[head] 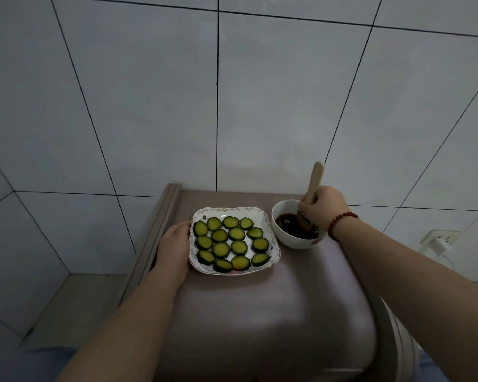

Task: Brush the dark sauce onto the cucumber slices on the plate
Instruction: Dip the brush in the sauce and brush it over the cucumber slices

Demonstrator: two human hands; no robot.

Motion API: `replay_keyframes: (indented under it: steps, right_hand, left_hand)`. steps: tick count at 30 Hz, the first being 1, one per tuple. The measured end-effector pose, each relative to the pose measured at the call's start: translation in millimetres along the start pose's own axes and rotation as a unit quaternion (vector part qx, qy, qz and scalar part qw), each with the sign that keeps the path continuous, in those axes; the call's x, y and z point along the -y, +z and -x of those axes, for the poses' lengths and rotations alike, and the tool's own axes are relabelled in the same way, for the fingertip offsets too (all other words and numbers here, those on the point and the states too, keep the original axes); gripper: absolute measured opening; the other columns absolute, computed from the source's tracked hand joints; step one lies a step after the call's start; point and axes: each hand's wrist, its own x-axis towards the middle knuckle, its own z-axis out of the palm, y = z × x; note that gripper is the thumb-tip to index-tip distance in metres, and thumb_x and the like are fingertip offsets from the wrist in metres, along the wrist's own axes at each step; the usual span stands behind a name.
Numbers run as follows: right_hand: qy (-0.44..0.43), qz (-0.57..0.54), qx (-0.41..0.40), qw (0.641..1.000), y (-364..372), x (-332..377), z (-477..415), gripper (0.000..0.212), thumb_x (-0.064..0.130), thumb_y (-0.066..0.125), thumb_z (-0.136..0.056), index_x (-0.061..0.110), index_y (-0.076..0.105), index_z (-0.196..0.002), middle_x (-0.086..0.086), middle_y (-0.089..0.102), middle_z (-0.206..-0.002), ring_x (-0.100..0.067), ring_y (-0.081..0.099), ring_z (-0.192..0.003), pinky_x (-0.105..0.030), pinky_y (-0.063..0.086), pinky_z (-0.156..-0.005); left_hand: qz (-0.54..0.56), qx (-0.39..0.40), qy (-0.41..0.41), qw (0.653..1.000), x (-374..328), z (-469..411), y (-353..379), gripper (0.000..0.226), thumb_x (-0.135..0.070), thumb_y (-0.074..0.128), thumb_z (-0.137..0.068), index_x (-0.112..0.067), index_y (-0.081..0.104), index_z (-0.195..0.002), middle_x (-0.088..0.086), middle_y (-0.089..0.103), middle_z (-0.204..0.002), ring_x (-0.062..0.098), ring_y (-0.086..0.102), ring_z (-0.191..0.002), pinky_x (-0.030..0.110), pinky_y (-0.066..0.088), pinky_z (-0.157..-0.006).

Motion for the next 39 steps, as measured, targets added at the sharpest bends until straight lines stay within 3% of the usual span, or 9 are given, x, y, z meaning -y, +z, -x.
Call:
replay_keyframes:
  steps: [3, 6, 10, 14, 18, 22, 25, 31, 39]
  right_hand:
    - [0.001, -0.009, -0.002, 1.000, 0.3, -0.1, 1.7, 0.027, 0.027, 0.073, -0.083, 0.028, 0.052, -0.066, 0.009, 0.060, -0.067, -0.010, 0.061, -0.067, -0.024, 0.045, -0.054]
    - [0.001, -0.010, -0.003, 1.000, -0.4, 1.1, 4.0, 0.027, 0.029, 0.074, -0.083, 0.029, 0.053, -0.065, 0.009, 0.061, -0.066, -0.005, 0.058, -0.062, -0.020, 0.039, -0.047]
    - [-0.009, -0.035, -0.007, 0.999, -1.5, 4.4, 5.7, 0.024, 0.029, 0.072, -0.084, 0.032, 0.054, -0.068, 0.011, 0.062, -0.069, -0.008, 0.062, -0.070, -0.021, 0.042, -0.052]
    - [-0.010, -0.024, 0.018, 1.000, 1.8, 7.3, 6.6, 0.019, 0.029, 0.072, -0.085, 0.027, 0.059, -0.072, 0.009, 0.062, -0.068, -0.003, 0.058, -0.063, -0.017, 0.040, -0.047]
    - [-0.016, -0.065, -0.021, 0.998, 0.5, 9.6, 7.2, 0.021, 0.029, 0.072, -0.085, 0.033, 0.058, -0.069, 0.011, 0.064, -0.070, -0.006, 0.064, -0.070, -0.024, 0.051, -0.059]
    - [-0.018, -0.035, 0.014, 0.999, 0.7, 8.2, 8.6, 0.011, 0.028, 0.071, -0.085, 0.024, 0.065, -0.077, 0.010, 0.063, -0.069, -0.001, 0.057, -0.064, -0.017, 0.039, -0.049]
    - [-0.011, -0.053, 0.006, 0.999, -1.1, 6.9, 8.0, 0.010, 0.028, 0.071, -0.086, 0.024, 0.066, -0.079, 0.010, 0.064, -0.070, 0.000, 0.057, -0.064, -0.018, 0.039, -0.050]
    - [-0.018, -0.040, 0.013, 0.999, -9.2, 11.2, 7.6, 0.008, 0.024, 0.071, -0.086, 0.017, 0.069, -0.085, 0.009, 0.064, -0.073, 0.000, 0.055, -0.064, -0.015, 0.037, -0.050]
    - [-0.073, -0.094, -0.045, 0.992, -36.5, 58.1, 13.5, 0.009, 0.025, 0.070, -0.087, 0.020, 0.065, -0.081, 0.009, 0.065, -0.074, -0.003, 0.062, -0.068, -0.021, 0.050, -0.058]
  left_hand:
    - [-0.006, -0.003, -0.001, 1.000, 0.2, -1.9, -0.6, 0.042, -0.004, 0.050, -0.108, 0.006, 0.075, -0.141, 0.029, 0.072, -0.148, 0.048, 0.069, -0.140, 0.054, 0.061, -0.111]
    - [0.004, -0.003, 0.001, 1.000, -0.3, 0.2, -0.5, 0.043, -0.004, 0.050, -0.109, 0.005, 0.076, -0.141, 0.028, 0.074, -0.145, 0.045, 0.072, -0.135, 0.041, 0.061, -0.097]
    - [0.018, 0.001, -0.004, 1.000, -2.5, 3.4, 0.3, 0.043, -0.004, 0.049, -0.109, 0.004, 0.076, -0.141, 0.027, 0.076, -0.143, 0.043, 0.073, -0.130, 0.030, 0.058, -0.078]
    - [0.023, 0.001, -0.006, 1.000, -1.2, 2.7, 0.8, 0.043, -0.003, 0.049, -0.108, 0.005, 0.075, -0.141, 0.029, 0.075, -0.143, 0.047, 0.072, -0.134, 0.038, 0.062, -0.089]
    - [0.021, 0.001, -0.013, 1.000, -1.0, 3.1, 0.1, 0.043, -0.004, 0.049, -0.109, 0.006, 0.074, -0.142, 0.032, 0.076, -0.141, 0.050, 0.072, -0.137, 0.051, 0.062, -0.104]
    - [0.031, 0.001, -0.011, 0.999, -1.9, 6.9, 1.0, 0.040, -0.002, 0.051, -0.110, 0.007, 0.073, -0.142, 0.033, 0.077, -0.138, 0.052, 0.073, -0.134, 0.050, 0.063, -0.102]
    - [0.041, -0.002, -0.013, 0.999, -4.0, 10.5, 1.2, 0.035, -0.003, 0.060, -0.110, 0.003, 0.074, -0.142, 0.027, 0.080, -0.130, 0.041, 0.078, -0.111, 0.038, 0.065, -0.086]
    - [0.046, 0.008, -0.014, 0.999, -7.5, 15.7, 1.6, 0.031, -0.005, 0.066, -0.109, -0.002, 0.073, -0.140, 0.013, 0.080, -0.104, 0.028, 0.076, -0.092, 0.032, 0.063, -0.080]
    - [0.039, -0.002, -0.013, 0.999, -8.7, 17.5, 2.2, 0.022, -0.005, 0.058, -0.109, -0.014, 0.073, -0.121, 0.006, 0.078, -0.097, 0.020, 0.074, -0.087, 0.029, 0.059, -0.072]
